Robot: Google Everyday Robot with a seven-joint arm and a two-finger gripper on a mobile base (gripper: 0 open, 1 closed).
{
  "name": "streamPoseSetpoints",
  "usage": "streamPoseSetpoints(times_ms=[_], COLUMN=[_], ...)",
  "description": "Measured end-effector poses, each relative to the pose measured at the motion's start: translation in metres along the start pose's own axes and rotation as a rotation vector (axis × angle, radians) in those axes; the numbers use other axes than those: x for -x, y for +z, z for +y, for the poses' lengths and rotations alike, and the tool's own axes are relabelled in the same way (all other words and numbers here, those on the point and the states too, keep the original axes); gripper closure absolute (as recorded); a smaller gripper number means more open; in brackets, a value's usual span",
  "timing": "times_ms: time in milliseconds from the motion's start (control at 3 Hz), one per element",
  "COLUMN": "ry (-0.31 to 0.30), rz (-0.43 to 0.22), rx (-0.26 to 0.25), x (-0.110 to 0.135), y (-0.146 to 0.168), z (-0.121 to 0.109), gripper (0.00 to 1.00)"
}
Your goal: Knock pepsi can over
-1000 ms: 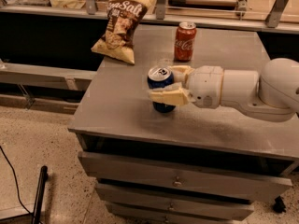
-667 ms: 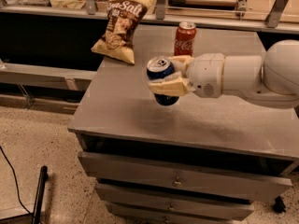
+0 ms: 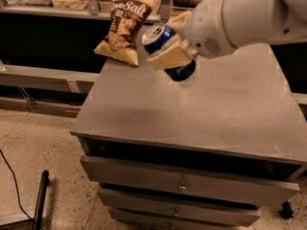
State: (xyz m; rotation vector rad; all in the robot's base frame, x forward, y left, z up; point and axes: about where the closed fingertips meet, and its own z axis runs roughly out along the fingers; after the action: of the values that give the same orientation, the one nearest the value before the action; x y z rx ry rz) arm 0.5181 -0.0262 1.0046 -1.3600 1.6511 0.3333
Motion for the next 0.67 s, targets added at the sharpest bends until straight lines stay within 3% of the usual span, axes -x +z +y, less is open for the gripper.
streamPoseSetpoints(times_ms=[333, 667], ry=[-0.029, -0.001], rz=[0.130, 0.271], rx=[0.002, 0.022], x=[0.024, 0.032], y=[-0.027, -0.022], z=[-0.018, -0.043], gripper=[1.00, 1.00])
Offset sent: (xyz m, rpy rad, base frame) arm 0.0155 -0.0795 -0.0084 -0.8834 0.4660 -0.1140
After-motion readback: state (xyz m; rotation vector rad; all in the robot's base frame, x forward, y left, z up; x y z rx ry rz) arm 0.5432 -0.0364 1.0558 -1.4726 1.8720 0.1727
